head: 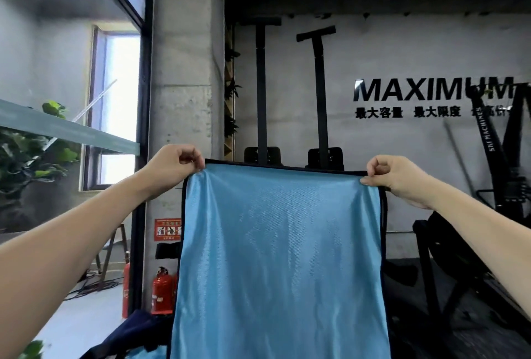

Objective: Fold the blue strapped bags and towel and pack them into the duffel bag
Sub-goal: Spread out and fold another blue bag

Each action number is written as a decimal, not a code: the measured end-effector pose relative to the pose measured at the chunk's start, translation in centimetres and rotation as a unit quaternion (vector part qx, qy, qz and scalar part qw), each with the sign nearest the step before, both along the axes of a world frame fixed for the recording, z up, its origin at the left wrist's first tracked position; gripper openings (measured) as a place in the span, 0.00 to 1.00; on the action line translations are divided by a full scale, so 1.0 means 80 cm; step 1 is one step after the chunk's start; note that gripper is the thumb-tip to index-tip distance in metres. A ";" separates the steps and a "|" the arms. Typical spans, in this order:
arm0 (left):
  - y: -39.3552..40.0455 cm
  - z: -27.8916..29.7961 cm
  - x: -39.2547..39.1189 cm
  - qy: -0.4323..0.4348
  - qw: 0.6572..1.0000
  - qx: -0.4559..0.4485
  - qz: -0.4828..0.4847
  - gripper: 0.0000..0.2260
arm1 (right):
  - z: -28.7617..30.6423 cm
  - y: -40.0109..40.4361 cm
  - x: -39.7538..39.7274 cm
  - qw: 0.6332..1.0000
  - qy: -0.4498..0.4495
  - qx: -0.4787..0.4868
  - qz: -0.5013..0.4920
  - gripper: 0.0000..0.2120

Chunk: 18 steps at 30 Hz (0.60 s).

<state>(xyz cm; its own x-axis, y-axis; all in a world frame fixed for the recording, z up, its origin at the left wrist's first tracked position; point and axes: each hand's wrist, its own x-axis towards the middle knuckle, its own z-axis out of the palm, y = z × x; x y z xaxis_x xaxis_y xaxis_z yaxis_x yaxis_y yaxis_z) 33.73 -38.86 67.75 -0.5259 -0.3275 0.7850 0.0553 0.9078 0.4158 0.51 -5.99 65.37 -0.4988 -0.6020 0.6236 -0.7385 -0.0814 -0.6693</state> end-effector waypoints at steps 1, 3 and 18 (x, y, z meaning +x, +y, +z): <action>-0.003 -0.002 -0.002 -0.019 1.000 -0.007 0.006 0.13 | 0.002 -0.001 -0.001 1.000 0.004 0.017 0.002 0.09; -0.013 -0.007 -0.008 -0.063 0.998 -0.005 0.018 0.17 | 0.005 -0.006 -0.006 0.997 0.015 0.069 -0.004 0.11; -0.153 -0.030 -0.179 -0.220 0.972 0.017 0.084 0.15 | -0.018 -0.181 -0.130 0.966 0.003 0.194 -0.173 0.15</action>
<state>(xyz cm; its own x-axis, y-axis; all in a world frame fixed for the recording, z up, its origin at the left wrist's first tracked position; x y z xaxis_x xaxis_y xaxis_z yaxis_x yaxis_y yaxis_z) 19.41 -51.07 65.39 -0.7446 -0.4603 0.4834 -0.2830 0.8736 0.3959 -9.91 -20.48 63.89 -0.7089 -0.5883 0.3890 -0.6809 0.4271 -0.5949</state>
